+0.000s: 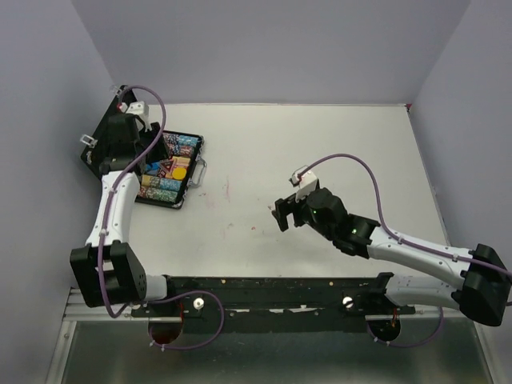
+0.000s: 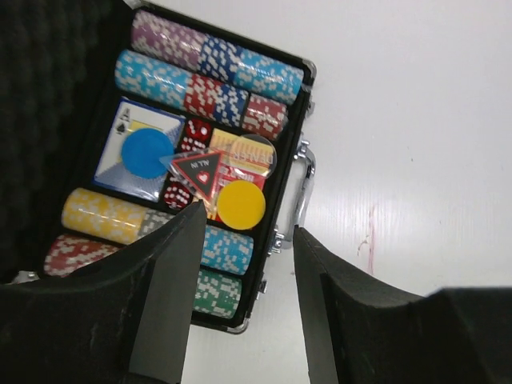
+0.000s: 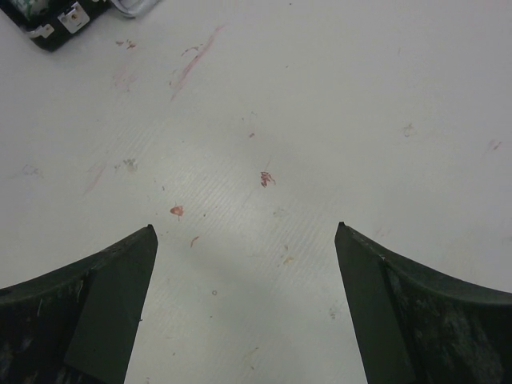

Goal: Pack up texas hold em set

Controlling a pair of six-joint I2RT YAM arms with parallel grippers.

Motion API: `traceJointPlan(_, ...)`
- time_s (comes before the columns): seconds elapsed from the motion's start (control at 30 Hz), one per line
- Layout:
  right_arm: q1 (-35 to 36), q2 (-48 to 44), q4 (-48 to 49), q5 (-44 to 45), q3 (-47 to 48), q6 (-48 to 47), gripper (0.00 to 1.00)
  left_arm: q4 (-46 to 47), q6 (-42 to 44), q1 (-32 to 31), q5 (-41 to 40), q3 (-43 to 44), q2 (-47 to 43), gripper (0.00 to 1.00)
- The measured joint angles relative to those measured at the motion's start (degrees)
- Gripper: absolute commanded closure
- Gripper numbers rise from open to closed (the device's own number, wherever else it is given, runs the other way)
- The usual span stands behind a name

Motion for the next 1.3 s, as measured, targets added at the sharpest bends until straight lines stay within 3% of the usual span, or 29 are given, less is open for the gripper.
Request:
traceJointPlan(0.2,-0.6,-4.6,0.0,2.3,-1.8,3.8,0.0,1.3,2.4,0.9,-6.9,-0.4,-11.0,0.36)
traceJointPlan(0.4,-0.7,-8.7,0.0,3.7,-2.6,9.0,0.0,2.8,2.1,7.4,-10.6,-1.7,-16.4,0.33)
traceJointPlan(0.63,-0.7,-9.0,-1.9,4.2,-0.9,13.6,0.0,3.1,-1.0,14.1,-12.6,-2.8,-16.5,0.27)
traceJointPlan(0.7,-0.7,-8.3,-2.4,4.1,0.5,14.4,0.0,3.1,-1.9,15.5,-13.1,-2.8,-16.2,0.2)
traceJointPlan(1.07,-0.7,-1.9,-2.4,1.1,4.3,16.5,0.0,4.1,-4.6,19.8,-13.5,-2.8,-12.1,0.18)
traceJointPlan(1.3,-0.7,-1.4,-2.4,-0.3,4.3,16.5,0.0,6.0,-5.4,23.1,-11.3,-2.9,-11.0,0.1)
